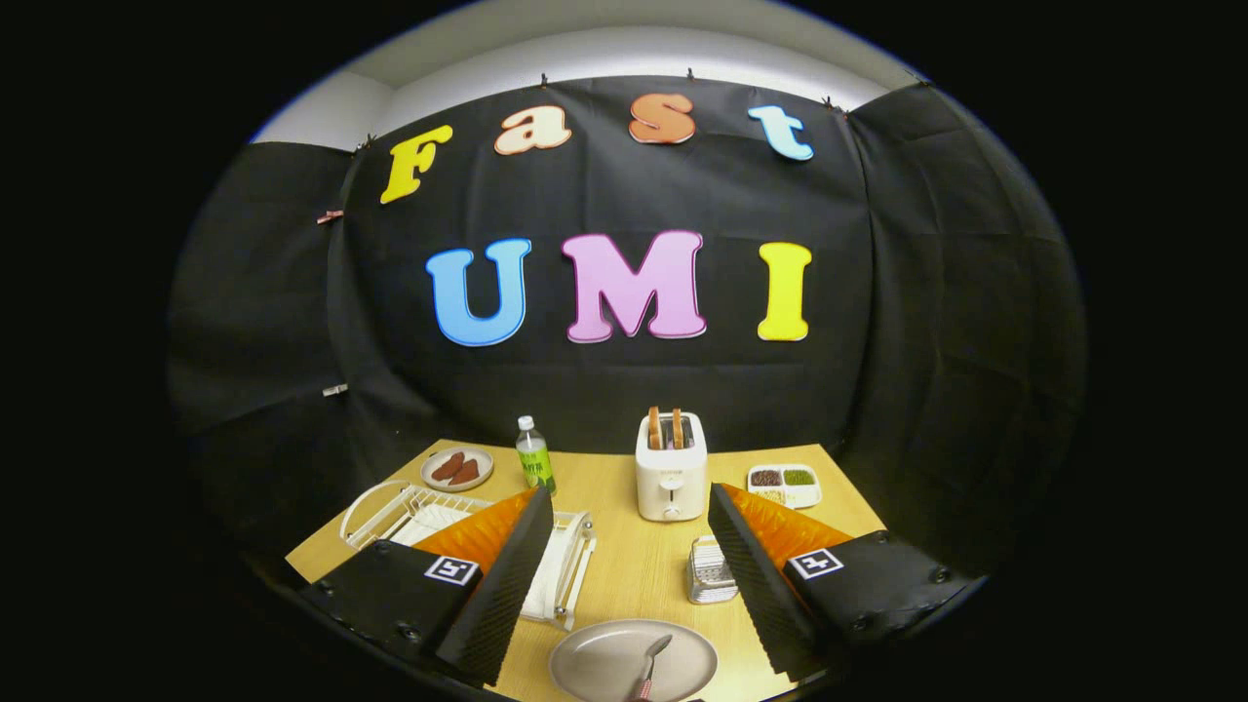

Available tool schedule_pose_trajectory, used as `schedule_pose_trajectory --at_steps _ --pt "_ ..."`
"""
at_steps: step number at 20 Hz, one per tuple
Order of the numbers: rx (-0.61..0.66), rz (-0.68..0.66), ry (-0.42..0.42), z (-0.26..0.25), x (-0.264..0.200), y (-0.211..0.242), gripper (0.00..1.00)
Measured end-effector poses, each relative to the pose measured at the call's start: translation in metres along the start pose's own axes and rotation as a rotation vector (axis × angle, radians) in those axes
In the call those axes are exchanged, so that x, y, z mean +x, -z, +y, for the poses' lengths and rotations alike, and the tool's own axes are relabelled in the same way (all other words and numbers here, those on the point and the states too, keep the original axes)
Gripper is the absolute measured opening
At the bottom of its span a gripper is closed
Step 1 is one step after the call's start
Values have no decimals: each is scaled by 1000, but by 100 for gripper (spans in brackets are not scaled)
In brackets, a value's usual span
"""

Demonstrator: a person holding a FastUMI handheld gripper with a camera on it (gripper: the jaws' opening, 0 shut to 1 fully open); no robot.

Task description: Take the plate from the dish rack, then take the spoon from the basket and place it into the plate.

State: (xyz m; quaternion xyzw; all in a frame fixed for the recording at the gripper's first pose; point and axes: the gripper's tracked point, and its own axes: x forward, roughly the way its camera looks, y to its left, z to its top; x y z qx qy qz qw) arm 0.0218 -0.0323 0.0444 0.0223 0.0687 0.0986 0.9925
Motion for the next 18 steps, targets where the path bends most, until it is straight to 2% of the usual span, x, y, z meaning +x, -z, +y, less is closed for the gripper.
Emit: schedule_pose_trajectory --at_steps 4,6,11,18 --pt "0 -114 89 -11 -37 -42 99" --pt "23 -127 117 -14 -57 -47 98" --pt "33 -117 153 -29 -86 -42 99" --pt "33 -128 159 -29 -90 -47 99"
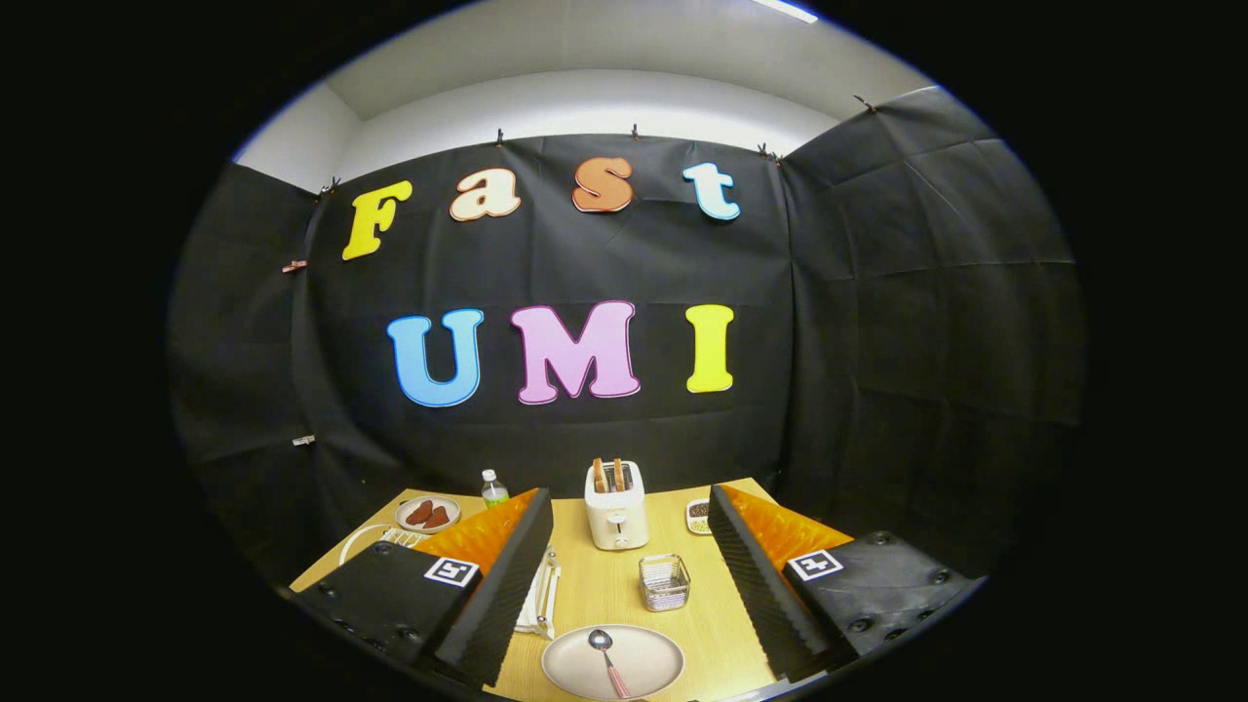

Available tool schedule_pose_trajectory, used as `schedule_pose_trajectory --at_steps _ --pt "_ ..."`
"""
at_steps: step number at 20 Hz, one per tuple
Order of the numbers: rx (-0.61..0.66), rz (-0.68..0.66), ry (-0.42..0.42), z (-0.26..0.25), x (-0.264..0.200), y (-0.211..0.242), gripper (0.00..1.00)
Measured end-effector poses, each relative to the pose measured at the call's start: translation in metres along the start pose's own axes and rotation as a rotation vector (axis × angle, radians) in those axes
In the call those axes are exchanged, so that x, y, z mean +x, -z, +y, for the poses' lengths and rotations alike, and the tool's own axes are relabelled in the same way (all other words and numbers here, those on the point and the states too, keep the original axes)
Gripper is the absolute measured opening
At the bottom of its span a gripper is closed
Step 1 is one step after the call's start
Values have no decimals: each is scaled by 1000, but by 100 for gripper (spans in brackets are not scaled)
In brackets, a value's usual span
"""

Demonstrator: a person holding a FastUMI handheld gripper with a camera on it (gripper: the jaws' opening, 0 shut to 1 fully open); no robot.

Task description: Take the plate from the dish rack, then take the spoon from the basket and place it into the plate.

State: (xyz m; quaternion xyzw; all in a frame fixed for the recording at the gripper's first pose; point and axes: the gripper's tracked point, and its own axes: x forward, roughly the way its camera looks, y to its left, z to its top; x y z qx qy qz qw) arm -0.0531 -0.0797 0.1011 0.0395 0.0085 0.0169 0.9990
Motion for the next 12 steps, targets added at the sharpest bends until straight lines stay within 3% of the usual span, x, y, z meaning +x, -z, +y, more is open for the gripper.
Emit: schedule_pose_trajectory --at_steps 12 --pt "-4 45 -78 24 6 19 99"
